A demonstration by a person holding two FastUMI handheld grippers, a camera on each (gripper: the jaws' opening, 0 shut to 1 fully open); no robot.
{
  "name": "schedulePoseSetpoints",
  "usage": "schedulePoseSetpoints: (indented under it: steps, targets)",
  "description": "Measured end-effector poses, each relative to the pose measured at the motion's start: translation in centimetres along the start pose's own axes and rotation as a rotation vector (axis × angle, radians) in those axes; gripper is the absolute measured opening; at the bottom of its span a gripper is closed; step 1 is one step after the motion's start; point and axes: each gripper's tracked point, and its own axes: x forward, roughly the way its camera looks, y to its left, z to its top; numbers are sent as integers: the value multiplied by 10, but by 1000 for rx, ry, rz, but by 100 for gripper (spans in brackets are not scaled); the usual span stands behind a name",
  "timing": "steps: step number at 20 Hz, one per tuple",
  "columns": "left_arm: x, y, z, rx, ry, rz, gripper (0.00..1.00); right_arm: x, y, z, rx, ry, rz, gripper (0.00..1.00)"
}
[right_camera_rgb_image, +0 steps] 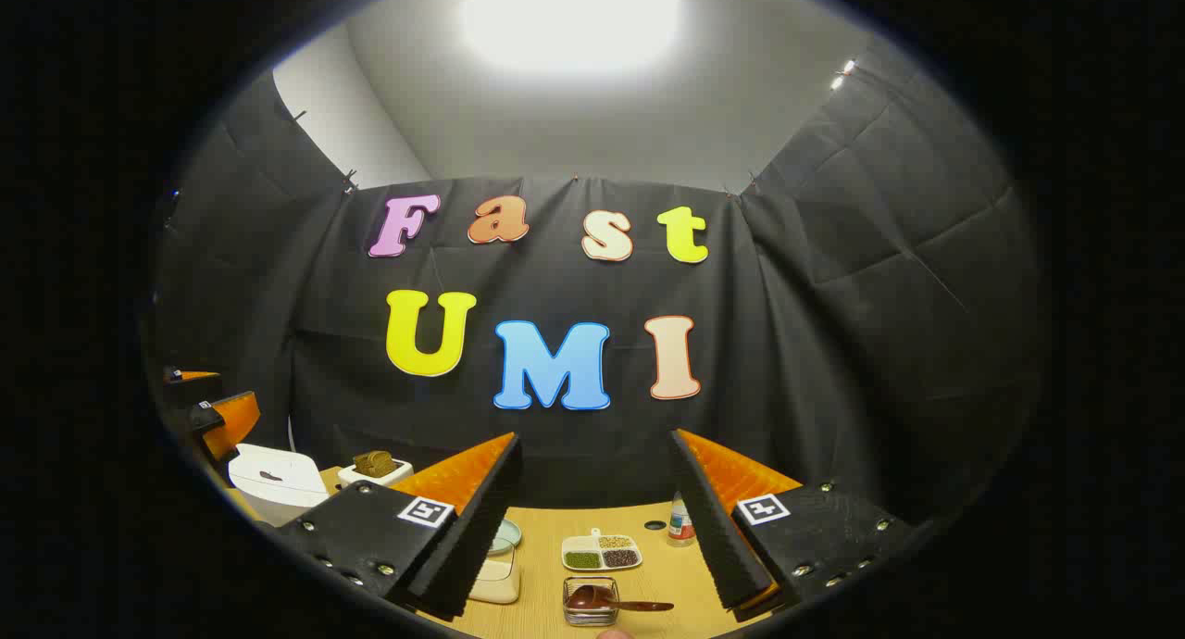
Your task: Close the left gripper, press the button to open the rice cooker; take a wooden spoon from the chopstick holder with the right hand, scoop a spoonful of rice and pour it into the rice cooker, then put the wooden spoon back into the chopstick holder.
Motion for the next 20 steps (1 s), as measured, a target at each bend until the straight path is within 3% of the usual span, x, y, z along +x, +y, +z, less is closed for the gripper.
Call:
schedulePoseSetpoints:
  steps: [1, 19, 20]
  targets:
    - [0, 0, 0, 2, 4, 2, 93, 0, 0, 1, 4, -1, 2, 95]
    - [-4, 18, -1, 1, 2, 52, 93, -2, 6, -3, 2, 10, 28, 96]
    - [-4, 20, -2, -1, 2, 54, 97, -1, 7, -2, 0, 12, 32, 95]
